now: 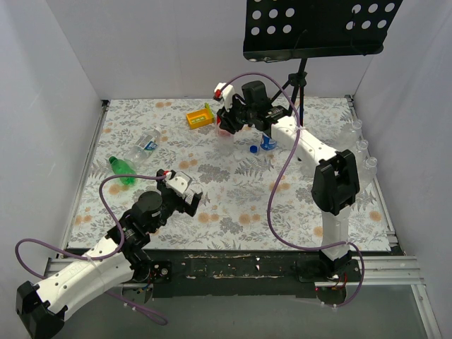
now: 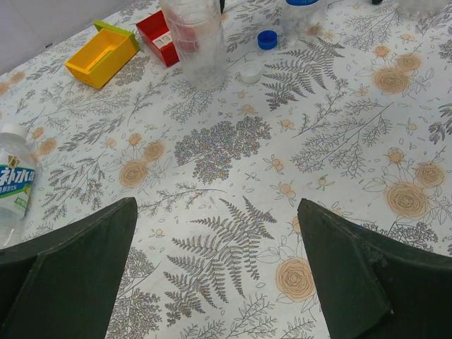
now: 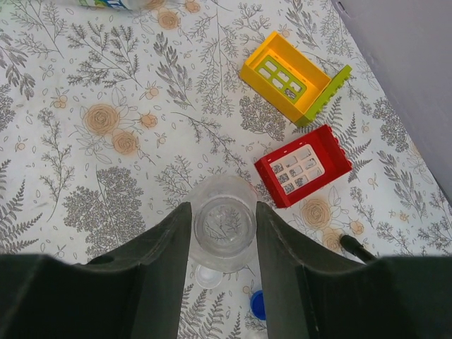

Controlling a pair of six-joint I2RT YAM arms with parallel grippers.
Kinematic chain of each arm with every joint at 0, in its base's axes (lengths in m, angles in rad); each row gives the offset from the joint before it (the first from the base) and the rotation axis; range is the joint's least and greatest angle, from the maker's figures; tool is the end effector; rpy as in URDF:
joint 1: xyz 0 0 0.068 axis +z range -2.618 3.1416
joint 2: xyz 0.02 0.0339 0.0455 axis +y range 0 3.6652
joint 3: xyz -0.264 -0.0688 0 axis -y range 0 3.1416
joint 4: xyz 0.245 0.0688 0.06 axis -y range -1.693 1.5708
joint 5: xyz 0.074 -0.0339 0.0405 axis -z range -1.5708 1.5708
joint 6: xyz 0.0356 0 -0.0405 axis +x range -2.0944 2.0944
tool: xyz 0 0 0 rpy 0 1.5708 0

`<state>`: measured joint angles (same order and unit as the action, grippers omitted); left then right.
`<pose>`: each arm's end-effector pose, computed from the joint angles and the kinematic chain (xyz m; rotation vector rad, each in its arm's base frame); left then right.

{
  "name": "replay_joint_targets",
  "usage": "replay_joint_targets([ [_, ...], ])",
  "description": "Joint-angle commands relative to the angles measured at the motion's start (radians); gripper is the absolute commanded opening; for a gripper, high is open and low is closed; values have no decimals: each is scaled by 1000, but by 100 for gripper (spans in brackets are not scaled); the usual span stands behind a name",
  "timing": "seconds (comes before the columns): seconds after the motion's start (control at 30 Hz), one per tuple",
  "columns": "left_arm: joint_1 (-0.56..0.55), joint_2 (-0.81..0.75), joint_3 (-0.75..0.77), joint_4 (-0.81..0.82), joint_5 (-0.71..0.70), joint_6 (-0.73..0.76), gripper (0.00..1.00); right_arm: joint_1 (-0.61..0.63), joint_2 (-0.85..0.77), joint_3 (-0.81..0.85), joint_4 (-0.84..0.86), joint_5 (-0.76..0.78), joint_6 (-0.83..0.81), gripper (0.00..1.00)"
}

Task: Unscrew the bottle caps
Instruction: Place the plastic bottle at the center of the board.

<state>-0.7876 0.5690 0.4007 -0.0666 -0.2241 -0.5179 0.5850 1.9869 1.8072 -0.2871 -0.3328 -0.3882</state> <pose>0.1149 -0.1042 0.2486 0.0861 1.8580 -0.7222 0.3893 0.2718 0.3218 -1.1349 1.6962 0.4621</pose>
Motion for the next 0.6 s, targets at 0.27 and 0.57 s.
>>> replay_joint_targets([
  [0.27,1,-4,-8,30,0,-5,98,7,13,72,28,28,29,57],
  [0.57,1,-8,-11,31,0,-10,98,6,-5,75,31,48,34,69],
])
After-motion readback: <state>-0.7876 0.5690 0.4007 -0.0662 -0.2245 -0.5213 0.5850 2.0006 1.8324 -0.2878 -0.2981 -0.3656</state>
